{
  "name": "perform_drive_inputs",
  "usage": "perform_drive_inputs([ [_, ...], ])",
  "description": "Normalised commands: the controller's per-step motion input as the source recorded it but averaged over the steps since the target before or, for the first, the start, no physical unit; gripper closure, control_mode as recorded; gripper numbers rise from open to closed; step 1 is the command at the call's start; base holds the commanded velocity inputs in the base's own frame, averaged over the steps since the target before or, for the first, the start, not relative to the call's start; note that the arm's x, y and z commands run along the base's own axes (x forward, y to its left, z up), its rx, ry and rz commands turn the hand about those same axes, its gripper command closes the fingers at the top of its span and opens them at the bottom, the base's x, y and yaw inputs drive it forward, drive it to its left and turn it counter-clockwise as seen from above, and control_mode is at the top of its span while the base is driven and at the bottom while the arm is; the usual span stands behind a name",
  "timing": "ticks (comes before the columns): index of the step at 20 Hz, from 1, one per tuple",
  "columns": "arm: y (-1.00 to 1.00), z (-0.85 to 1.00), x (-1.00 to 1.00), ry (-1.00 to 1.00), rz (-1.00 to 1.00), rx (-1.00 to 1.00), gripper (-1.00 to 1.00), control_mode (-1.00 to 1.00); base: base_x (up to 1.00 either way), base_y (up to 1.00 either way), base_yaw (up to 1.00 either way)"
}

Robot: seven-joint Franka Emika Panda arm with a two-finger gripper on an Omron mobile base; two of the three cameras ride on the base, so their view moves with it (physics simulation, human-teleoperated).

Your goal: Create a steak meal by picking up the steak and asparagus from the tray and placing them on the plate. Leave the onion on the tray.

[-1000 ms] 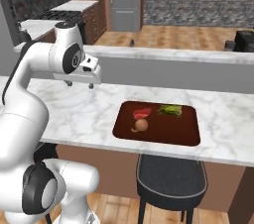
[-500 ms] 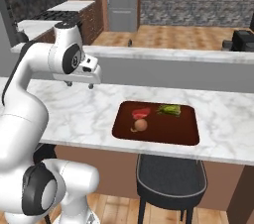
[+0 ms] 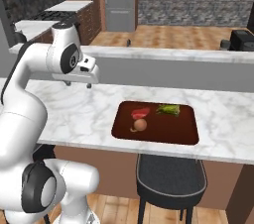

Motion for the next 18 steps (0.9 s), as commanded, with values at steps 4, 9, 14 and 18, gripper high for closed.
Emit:
perform_drive_inputs([
  [4,0.01,0.00,0.00,0.00,-0.01,0.00,-1.00,-1.00,0.00,0.00,0.00],
  [9,0.00,0.00,0.01,0.00,0.00,0.00,-1.00,-1.00,0.00,0.00,0.00],
  [14,-0.06,0.00,0.04,0.00,0.00,0.00,-1.00,-1.00,0.00,0.00,0.00],
  [18,-0.16,0.00,0.10,0.00,0.00,0.01,-1.00,-1.00,0.00,0.00,0.00],
])
